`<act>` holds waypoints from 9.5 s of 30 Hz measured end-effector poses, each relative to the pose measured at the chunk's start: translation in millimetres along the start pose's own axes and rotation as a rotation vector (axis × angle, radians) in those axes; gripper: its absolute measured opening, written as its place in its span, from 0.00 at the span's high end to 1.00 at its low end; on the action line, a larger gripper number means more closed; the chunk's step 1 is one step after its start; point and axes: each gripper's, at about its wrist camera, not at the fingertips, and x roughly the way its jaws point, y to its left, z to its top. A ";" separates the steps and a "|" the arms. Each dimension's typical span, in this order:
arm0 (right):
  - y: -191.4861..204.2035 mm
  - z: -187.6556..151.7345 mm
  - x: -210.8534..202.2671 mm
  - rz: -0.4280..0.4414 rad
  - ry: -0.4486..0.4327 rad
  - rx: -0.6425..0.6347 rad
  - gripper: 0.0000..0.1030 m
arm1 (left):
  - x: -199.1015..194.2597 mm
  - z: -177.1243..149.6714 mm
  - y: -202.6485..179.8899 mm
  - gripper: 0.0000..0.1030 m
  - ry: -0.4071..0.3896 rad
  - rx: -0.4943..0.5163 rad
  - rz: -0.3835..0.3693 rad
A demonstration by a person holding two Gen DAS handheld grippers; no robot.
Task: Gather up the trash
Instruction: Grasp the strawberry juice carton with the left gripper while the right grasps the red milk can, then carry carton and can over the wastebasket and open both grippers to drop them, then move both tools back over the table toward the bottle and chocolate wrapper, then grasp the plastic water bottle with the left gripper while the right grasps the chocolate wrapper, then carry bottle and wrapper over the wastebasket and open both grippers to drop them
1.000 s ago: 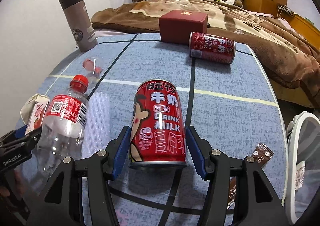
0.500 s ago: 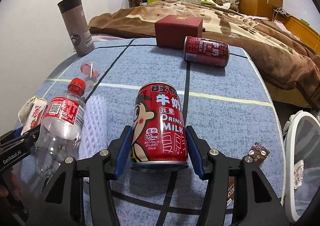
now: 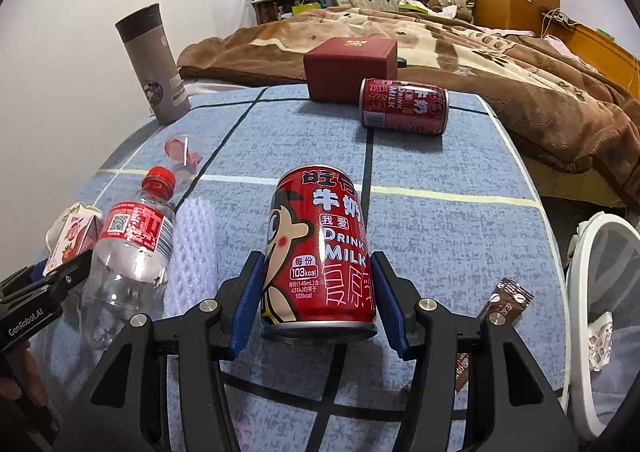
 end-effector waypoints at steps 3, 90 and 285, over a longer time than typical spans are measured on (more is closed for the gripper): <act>-1.9 0.2 -3.0 0.004 -0.009 0.008 0.47 | -5.3 0.0 -2.2 0.40 -0.010 0.003 -0.002; -265.6 -81.5 -110.0 -0.297 -0.042 0.363 0.41 | -29.5 -59.3 -378.5 0.30 0.068 0.529 -0.496; -177.7 -45.7 -122.0 -0.204 -0.175 0.243 0.79 | -68.7 -28.3 -263.9 0.37 -0.101 0.420 -0.375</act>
